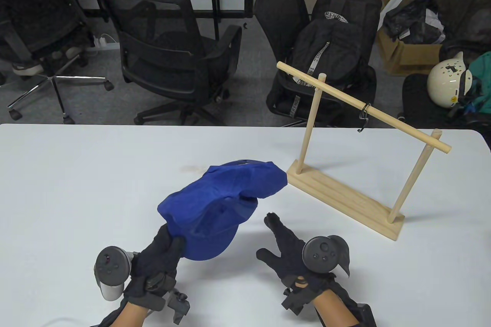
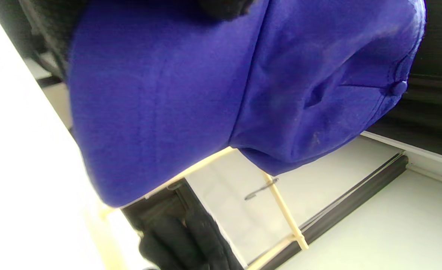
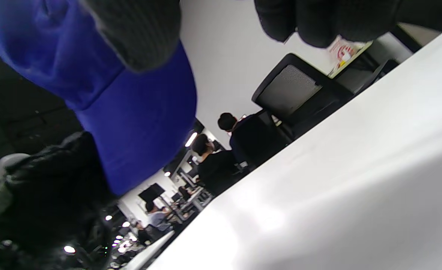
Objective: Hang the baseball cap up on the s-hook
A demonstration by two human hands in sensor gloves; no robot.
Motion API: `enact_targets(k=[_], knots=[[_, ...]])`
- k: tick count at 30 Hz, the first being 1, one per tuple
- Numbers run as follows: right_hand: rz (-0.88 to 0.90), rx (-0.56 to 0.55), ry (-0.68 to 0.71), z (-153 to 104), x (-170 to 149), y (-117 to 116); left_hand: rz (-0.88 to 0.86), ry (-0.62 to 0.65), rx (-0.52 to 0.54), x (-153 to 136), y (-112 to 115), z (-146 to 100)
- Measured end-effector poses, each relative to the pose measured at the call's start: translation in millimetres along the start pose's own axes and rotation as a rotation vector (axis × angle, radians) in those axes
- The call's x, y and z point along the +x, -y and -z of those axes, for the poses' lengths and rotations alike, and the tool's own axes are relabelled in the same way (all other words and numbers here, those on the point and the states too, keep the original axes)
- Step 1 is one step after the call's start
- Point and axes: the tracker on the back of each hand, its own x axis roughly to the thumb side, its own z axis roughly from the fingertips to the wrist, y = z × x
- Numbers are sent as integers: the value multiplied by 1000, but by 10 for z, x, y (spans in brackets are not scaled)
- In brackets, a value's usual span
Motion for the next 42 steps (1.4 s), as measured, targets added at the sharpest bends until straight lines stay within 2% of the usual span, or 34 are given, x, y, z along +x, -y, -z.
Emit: enact_targets(k=[5, 9, 15, 19, 25, 29, 37, 42], knots=[[211, 26, 5, 30, -40, -76, -124, -38, -125, -145, 171, 28], [412, 25, 0, 45, -87, -114, -190, -72, -181, -262, 280, 35], [505, 45, -35, 56, -194, -179, -250, -122, -248, -406, 407, 36], [588, 44, -70, 55, -271, -220, -262, -151, -245, -480, 428, 23], [568, 63, -96, 54, -348, -250, -249, -244, -253, -644, 443, -18], [566, 87, -97, 62, -381, -259, -180, -278, -253, -661, 437, -19], [590, 114, -59, 86, -347, -242, -33, -273, -255, -595, 385, -19], [542, 80, -16, 114, -229, -77, 38, -244, -242, -521, 330, -12]])
